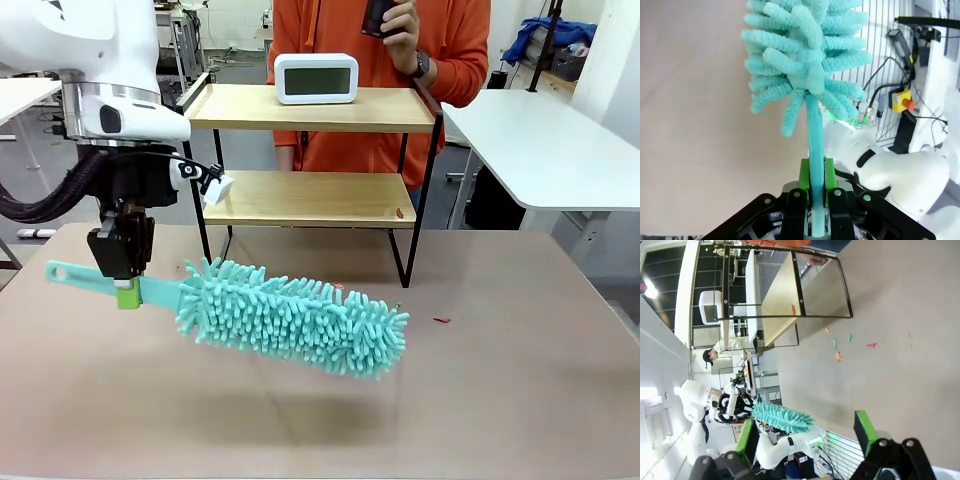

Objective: Clean the shelf.
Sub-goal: Clean the remaining tier of the Shelf with the Duster once objects are removed.

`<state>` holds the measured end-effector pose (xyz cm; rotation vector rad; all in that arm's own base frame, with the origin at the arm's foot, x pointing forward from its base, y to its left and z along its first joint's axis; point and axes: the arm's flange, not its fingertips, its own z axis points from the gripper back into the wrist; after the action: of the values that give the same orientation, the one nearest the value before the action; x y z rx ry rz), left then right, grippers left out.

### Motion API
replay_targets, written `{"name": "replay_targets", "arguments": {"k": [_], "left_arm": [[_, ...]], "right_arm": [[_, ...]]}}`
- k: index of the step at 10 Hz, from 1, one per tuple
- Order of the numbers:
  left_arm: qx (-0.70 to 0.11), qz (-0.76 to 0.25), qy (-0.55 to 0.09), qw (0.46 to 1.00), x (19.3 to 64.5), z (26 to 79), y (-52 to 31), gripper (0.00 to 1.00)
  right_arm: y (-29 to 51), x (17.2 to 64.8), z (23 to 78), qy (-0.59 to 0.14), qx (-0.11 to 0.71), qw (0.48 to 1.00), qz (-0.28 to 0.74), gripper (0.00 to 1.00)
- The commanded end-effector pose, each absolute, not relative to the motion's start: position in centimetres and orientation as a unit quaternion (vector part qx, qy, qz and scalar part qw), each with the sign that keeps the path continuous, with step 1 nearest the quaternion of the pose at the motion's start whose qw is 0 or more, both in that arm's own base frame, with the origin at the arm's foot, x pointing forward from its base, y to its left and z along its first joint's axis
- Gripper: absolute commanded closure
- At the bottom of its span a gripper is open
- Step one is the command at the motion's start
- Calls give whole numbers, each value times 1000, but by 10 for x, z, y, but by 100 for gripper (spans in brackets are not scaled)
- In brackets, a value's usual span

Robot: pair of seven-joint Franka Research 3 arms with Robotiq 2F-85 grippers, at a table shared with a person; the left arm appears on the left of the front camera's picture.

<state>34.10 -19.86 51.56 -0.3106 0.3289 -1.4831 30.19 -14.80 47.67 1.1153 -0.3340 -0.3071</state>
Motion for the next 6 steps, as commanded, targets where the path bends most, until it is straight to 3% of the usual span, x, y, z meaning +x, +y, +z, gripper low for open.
{"name": "replay_targets", "arguments": {"k": [1,2,4,6], "left_arm": [[-161,-658,126,724,342,527,-178,88],[-169,-648,102,735,333,536,-154,88],[-158,-547,33,821,316,548,-98,88],[-151,-462,9,874,305,546,-64,88]], "right_arm": [[-148,304,477,-170,531,819,-134,0],[-148,304,477,-170,531,819,-134,0],[-148,304,477,-170,531,819,-134,0],[-148,304,477,-170,531,819,-134,0]]}}
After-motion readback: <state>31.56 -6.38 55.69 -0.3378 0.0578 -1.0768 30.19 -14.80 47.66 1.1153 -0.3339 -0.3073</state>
